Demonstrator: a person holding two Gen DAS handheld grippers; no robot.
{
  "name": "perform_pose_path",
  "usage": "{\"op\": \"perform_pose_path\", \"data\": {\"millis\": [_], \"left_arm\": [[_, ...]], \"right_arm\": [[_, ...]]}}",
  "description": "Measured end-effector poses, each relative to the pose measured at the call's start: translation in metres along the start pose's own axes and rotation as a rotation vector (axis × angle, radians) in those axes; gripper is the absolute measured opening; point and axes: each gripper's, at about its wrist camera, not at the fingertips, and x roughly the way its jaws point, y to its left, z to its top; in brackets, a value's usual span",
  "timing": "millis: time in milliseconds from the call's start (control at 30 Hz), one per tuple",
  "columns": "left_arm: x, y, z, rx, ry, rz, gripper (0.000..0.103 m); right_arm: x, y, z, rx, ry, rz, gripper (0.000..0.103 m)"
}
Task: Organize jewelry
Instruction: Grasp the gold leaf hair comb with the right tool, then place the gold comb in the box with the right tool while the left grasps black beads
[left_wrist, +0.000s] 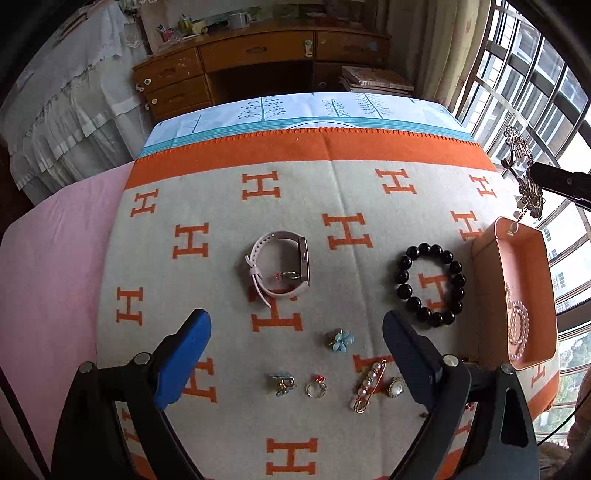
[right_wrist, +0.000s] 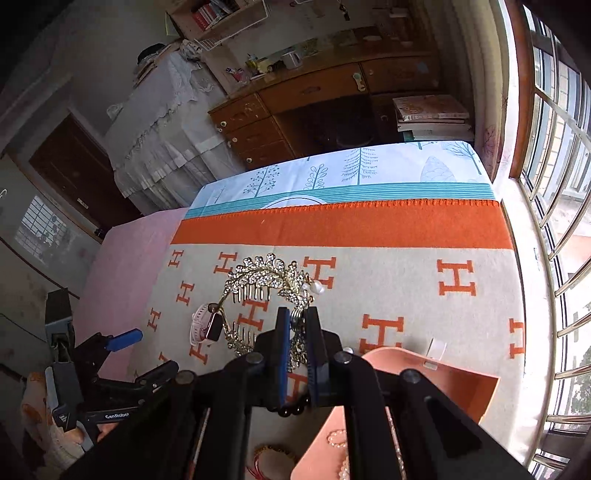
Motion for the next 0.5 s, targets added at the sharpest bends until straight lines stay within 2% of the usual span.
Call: {"op": "perform_pose_path", "data": {"millis": [267,500], "left_arm": [[-0.009,-0.032,-0.014,0.020,-0.004,-0.046,0.093],[0.011,-0.065,-0.001,0.042,0.020,-0.057,0.093]], "right_arm": [[-0.043,-0.014,-0.049,0.026,-0.044,0.017,0.008],[-0.046,-0.050,-0.095,0.118,-0.030,-0.023,0.008]]}}
